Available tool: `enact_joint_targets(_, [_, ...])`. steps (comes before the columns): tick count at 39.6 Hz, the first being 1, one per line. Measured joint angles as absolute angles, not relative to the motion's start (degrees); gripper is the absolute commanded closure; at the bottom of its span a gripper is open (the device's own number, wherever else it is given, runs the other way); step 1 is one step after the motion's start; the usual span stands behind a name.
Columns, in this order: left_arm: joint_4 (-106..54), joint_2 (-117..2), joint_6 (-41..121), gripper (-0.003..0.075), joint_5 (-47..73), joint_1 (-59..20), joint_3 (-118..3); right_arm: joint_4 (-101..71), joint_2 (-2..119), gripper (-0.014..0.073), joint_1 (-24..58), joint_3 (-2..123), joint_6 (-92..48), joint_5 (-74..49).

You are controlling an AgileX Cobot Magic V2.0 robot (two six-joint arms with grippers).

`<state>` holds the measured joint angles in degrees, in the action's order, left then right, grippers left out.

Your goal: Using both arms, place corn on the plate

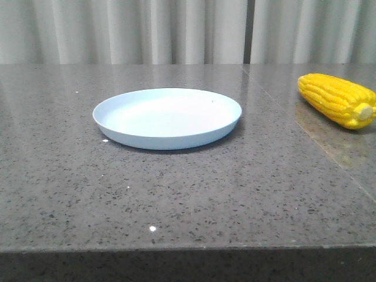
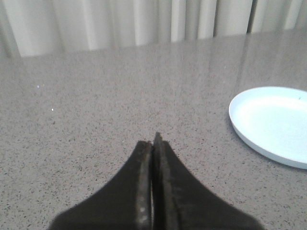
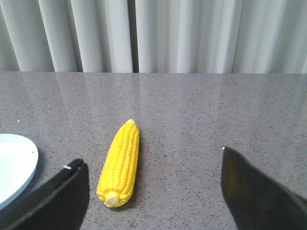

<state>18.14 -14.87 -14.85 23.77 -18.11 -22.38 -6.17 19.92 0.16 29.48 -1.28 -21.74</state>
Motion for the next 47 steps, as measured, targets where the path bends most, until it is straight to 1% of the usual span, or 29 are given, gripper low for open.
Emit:
enact_joint_targets(5, [18.14,-8.46,-14.85,0.0741,23.55,-18.11,-20.87,-6.17,19.92,0.0002,0.16,29.48,-1.28,-21.74])
enact_joint_targets(11, [18.27,-5.8,-14.85,0.0741,23.42,-18.11,-20.87,-6.17,19.92,0.0002,0.16,29.48,-1.28,-21.74])
enact_joint_targets(47, [18.27,-5.82,-14.85,0.0741,23.42,-18.11,-20.87,-6.17,19.92,0.0002,0.16,29.48,-1.28,-21.74])
